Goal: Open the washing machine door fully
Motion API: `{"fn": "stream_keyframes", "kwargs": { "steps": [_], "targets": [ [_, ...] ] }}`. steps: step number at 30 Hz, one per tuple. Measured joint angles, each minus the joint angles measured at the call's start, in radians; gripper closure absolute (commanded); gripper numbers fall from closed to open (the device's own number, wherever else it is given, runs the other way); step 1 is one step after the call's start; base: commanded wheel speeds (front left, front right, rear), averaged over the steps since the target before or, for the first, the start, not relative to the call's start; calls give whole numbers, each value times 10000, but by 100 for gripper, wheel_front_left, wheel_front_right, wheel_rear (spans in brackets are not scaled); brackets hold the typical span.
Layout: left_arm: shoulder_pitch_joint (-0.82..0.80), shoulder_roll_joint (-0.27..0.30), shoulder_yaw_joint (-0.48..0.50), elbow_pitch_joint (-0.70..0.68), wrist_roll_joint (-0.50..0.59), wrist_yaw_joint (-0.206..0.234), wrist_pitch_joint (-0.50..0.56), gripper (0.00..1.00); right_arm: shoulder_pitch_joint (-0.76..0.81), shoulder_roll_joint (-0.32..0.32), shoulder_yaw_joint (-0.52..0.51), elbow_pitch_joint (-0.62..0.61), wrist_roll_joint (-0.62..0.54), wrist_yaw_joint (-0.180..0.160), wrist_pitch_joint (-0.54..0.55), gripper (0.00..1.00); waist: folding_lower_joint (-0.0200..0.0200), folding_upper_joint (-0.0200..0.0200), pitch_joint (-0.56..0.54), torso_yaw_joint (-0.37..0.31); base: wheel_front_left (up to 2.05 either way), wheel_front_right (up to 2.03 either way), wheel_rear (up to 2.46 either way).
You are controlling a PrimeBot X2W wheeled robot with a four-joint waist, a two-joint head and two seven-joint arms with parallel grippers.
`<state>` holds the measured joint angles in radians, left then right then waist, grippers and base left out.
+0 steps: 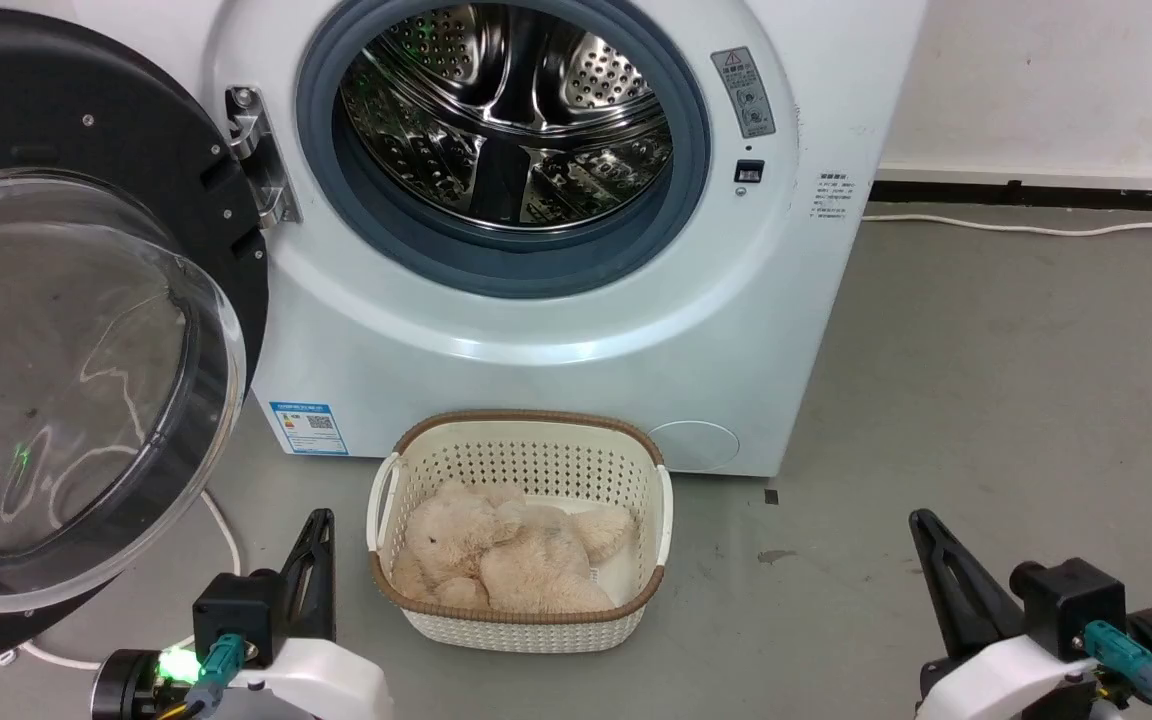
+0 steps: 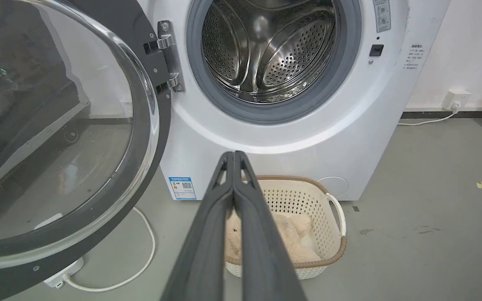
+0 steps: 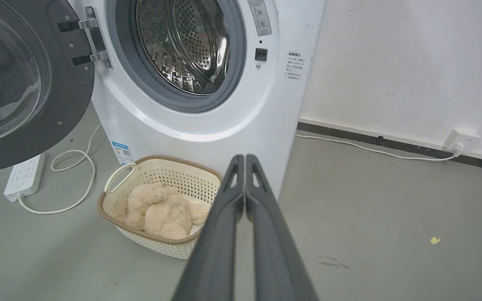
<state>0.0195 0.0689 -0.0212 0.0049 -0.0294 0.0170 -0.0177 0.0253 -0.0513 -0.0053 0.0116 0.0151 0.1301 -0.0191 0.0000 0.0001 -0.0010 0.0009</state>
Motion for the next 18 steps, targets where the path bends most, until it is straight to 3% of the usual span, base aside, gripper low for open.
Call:
{"fn": "stream_keyframes", "kwargs": {
  "steps": [18],
  "targets": [
    [-42, -174, 186, -12, 265, -115, 174, 100, -135, 0, 54, -65, -73, 0, 184, 100, 0, 0, 11, -10, 0, 0, 0]
  ]
}}
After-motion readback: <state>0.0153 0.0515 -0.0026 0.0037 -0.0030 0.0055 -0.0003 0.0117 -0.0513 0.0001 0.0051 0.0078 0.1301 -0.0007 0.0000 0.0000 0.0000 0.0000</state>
